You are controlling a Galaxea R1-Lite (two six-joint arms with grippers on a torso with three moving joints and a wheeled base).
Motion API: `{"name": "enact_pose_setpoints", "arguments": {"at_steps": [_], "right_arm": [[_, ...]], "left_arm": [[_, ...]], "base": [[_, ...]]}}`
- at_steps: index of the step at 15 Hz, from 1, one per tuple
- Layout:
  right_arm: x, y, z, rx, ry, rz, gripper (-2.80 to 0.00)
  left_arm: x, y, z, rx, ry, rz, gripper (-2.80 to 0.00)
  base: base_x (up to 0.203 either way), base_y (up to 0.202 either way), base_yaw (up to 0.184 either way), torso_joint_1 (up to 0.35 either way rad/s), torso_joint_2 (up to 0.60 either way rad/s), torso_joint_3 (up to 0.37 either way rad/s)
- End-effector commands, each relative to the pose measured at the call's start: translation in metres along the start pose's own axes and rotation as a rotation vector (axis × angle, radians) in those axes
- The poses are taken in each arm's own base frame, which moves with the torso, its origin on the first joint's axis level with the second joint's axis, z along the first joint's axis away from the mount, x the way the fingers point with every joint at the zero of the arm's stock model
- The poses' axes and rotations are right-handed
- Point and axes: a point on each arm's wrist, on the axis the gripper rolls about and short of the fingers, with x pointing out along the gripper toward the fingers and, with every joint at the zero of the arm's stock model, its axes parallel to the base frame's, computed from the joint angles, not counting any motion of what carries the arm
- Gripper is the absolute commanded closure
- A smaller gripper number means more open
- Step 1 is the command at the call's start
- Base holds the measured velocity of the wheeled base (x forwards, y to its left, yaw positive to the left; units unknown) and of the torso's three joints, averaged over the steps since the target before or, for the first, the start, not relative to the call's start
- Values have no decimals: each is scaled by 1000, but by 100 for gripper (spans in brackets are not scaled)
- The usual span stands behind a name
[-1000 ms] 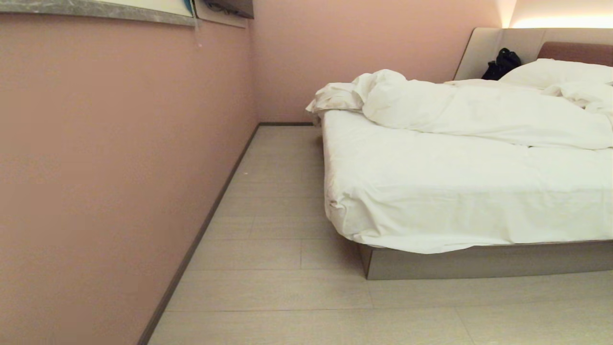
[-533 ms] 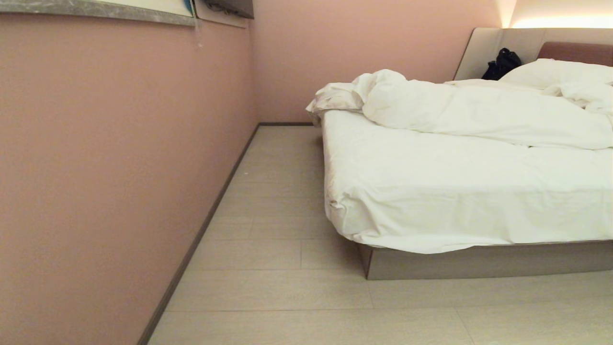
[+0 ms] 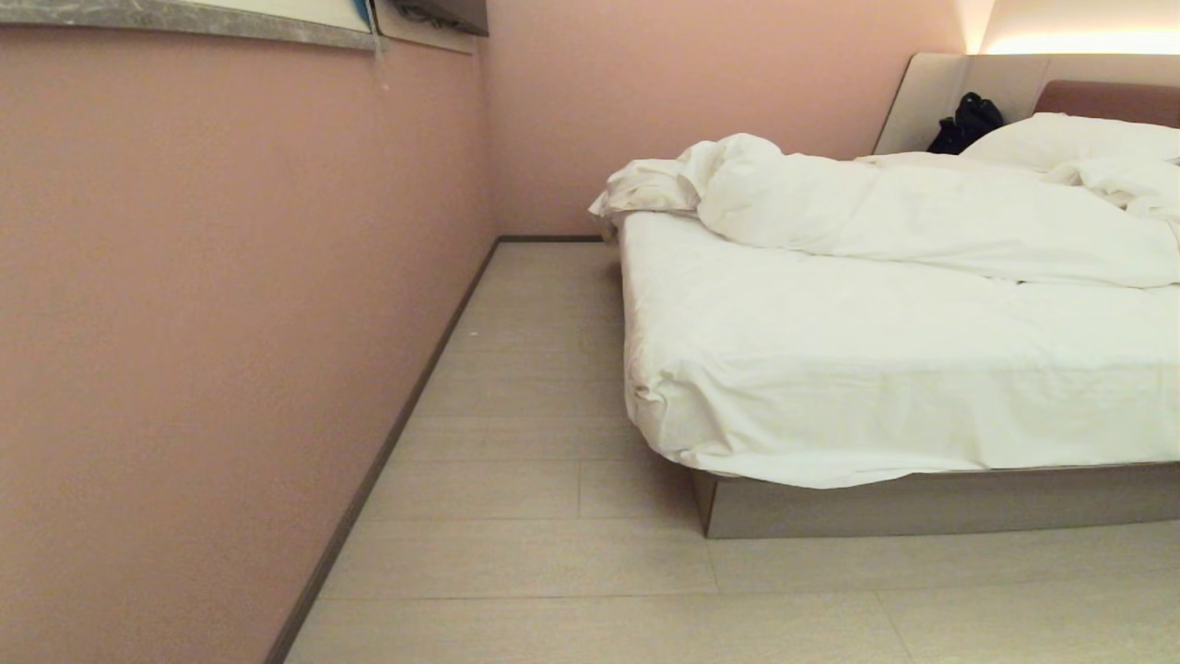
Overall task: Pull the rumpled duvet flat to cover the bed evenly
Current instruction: Hold the folded corner of the quilt
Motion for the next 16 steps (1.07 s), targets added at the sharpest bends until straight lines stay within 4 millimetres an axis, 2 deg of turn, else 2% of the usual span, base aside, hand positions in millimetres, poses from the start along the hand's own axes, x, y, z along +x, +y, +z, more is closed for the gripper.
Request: {"name": "enact_pose_setpoints", "arguments": {"at_steps": [1, 16], "right_arm": [[0, 0, 0, 0, 1, 3, 0], [0, 0, 0, 0, 1, 1, 0]], "left_arm": [[0, 0, 0, 0, -1, 1, 0], [0, 0, 0, 0, -1, 0, 0]], "base": [[0, 0, 0, 0, 0, 0], [0, 0, 0, 0, 0, 0]]}}
